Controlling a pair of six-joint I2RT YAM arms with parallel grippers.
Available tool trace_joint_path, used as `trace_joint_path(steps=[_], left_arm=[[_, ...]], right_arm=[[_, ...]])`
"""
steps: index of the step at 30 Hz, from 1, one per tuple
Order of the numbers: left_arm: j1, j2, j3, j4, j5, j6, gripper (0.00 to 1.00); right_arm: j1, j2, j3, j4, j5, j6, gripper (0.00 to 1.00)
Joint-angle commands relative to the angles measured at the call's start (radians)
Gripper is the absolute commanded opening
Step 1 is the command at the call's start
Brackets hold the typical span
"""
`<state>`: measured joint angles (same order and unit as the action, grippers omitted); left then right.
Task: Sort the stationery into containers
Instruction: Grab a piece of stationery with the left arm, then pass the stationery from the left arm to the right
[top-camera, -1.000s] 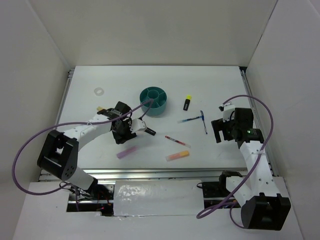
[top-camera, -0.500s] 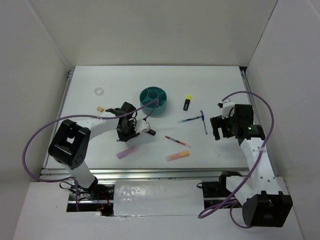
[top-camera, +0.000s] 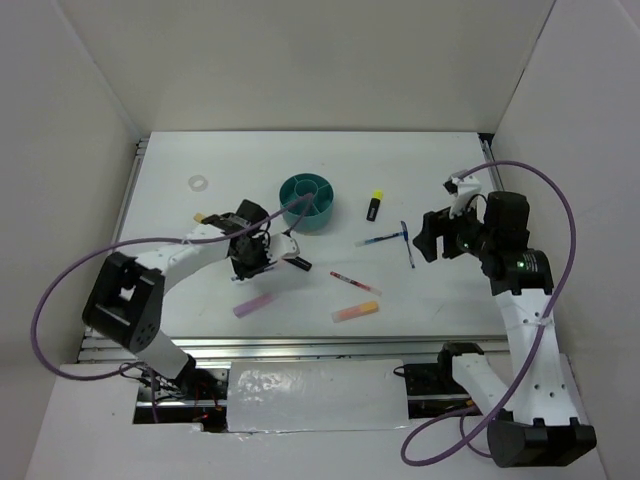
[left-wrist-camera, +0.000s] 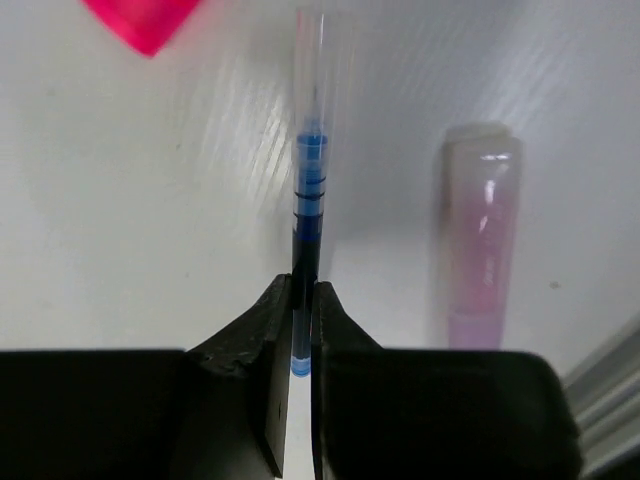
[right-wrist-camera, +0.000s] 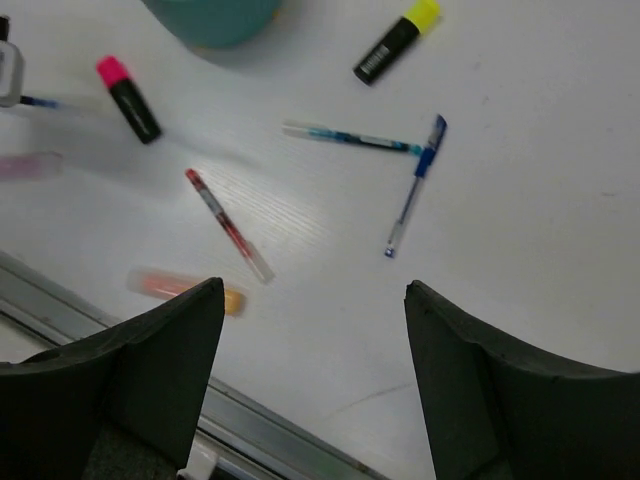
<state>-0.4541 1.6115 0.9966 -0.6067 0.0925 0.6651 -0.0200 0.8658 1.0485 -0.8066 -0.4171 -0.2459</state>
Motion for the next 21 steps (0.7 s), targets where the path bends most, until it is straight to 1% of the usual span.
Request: trace_joint_path(steps=[1, 2, 4, 5, 6, 8, 9, 11, 14, 19, 21], left_arm=[[-0.004, -0.186, 0.117, -0.109, 0.114, -0.065, 0.00], [-0.005, -0.217, 0.147, -0.129, 0.134, -0.087, 0.00], [-0.020, -0.278, 0.235, -0.157, 0.173, -0.159, 0.00], [-0.026, -0.292, 0.258, -0.166, 0.179, -0.215, 0.00], [-0.032, -0.314, 0.295, -0.162, 0.182, -0.243, 0.00], [-0.054, -0.325, 0.324, -0.144, 0.188, -0.324, 0.00], [-0.063, -0.328, 0.351, -0.139, 0.188, -0.346, 0.00], [-0.089, -0.312, 0.394, -0.136, 0.184, -0.390, 0.00], [-0.126, -0.277, 0.437, -0.137, 0.176, -0.424, 0.00], [-0.135, -0.230, 0.494, -0.134, 0.200, -0.460, 0.00], [-0.143, -0.211, 0.517, -0.137, 0.194, -0.461, 0.00]], right_arm=[[0.044, 0.004, 0.147, 0.026, -0.187, 0.118, 0.82], [0.060, 0.030, 0.178, 0.017, -0.210, 0.140, 0.85], [0.077, 0.102, 0.241, 0.021, -0.251, 0.244, 0.85], [0.068, 0.116, 0.243, 0.052, -0.318, 0.302, 0.85], [0.049, 0.136, 0.228, 0.126, -0.348, 0.417, 0.86], [0.045, 0.163, 0.216, 0.203, -0.446, 0.515, 0.88], [0.043, 0.177, 0.211, 0.278, -0.472, 0.604, 0.88], [0.045, 0.225, 0.208, 0.348, -0.523, 0.692, 0.89], [0.080, 0.288, 0.257, 0.343, -0.500, 0.674, 0.89], [0.202, 0.371, 0.329, 0.308, -0.447, 0.625, 0.91], [0.224, 0.416, 0.346, 0.302, -0.439, 0.622, 0.91]])
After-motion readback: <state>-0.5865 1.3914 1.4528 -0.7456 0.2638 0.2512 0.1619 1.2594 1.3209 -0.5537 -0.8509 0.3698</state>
